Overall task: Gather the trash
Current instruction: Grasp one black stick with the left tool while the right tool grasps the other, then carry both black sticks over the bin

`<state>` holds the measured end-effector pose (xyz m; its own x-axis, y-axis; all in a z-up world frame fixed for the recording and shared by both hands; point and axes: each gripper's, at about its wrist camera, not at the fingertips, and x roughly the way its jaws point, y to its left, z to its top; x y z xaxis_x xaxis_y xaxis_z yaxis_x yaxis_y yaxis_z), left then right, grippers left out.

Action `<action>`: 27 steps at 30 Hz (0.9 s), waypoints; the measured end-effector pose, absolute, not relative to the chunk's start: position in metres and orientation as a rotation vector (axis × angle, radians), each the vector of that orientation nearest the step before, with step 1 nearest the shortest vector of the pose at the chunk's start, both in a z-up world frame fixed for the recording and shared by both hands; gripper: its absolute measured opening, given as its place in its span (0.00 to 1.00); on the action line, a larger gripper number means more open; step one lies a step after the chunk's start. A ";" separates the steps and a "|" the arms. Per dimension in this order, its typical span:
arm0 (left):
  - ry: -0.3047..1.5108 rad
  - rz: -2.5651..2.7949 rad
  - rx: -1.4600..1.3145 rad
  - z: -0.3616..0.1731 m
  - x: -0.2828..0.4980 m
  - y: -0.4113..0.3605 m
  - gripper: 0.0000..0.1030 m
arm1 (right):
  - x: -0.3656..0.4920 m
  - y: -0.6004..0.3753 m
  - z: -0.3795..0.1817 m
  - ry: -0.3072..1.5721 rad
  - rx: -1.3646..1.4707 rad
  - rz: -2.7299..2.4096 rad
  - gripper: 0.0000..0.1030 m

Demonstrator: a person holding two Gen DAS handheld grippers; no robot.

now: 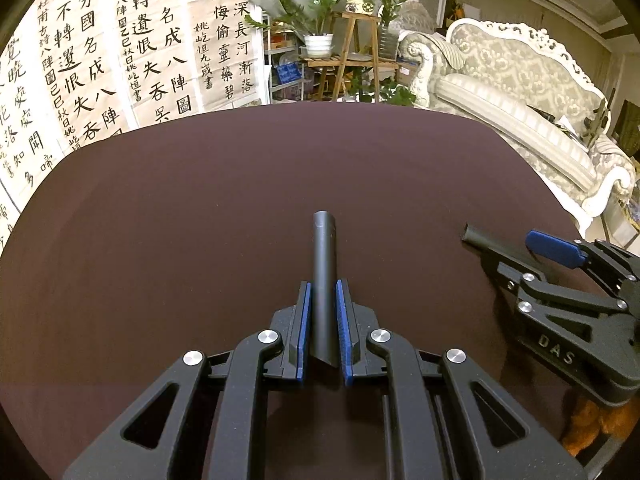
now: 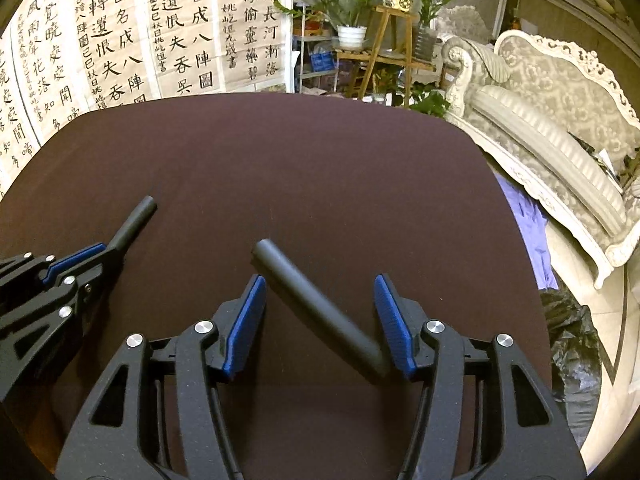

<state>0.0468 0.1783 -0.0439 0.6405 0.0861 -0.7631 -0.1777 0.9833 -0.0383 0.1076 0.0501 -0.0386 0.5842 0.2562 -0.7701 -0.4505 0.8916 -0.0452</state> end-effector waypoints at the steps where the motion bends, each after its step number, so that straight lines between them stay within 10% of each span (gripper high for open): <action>1: 0.863 0.151 -0.115 -0.044 0.046 0.178 0.13 | 0.108 0.049 -0.039 0.856 -0.239 0.419 0.48; 11: 0.863 0.151 -0.114 -0.044 0.045 0.176 0.13 | 0.097 0.050 -0.039 0.848 -0.248 0.428 0.13; 27: 0.849 0.144 -0.114 -0.040 0.043 0.177 0.13 | 0.070 0.031 -0.033 0.820 -0.192 0.396 0.13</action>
